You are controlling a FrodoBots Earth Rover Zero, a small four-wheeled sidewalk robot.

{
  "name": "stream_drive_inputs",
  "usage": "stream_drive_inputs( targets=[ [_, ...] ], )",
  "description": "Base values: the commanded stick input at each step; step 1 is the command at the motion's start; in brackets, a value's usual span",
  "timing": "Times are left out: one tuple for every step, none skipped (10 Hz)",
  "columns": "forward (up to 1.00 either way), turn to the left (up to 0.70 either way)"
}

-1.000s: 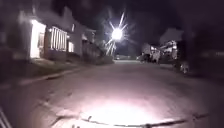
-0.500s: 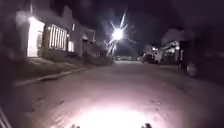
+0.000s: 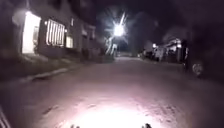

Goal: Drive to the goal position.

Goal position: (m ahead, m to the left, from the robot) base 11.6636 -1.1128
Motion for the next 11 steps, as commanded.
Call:
stream_drive_inputs(
  targets=[
    [0.7, 0.0],
    [0.7, 0.0],
    [0.7, 0.0],
    [0.7, 0.0],
    [0.7, 0.0],
    [0.7, 0.0],
    [0.7, 0.0],
    [0.7, 0.0],
    [0.7, 0.0],
    [0.7, 0.0],
    [0.7, 0.0]
  ],
)
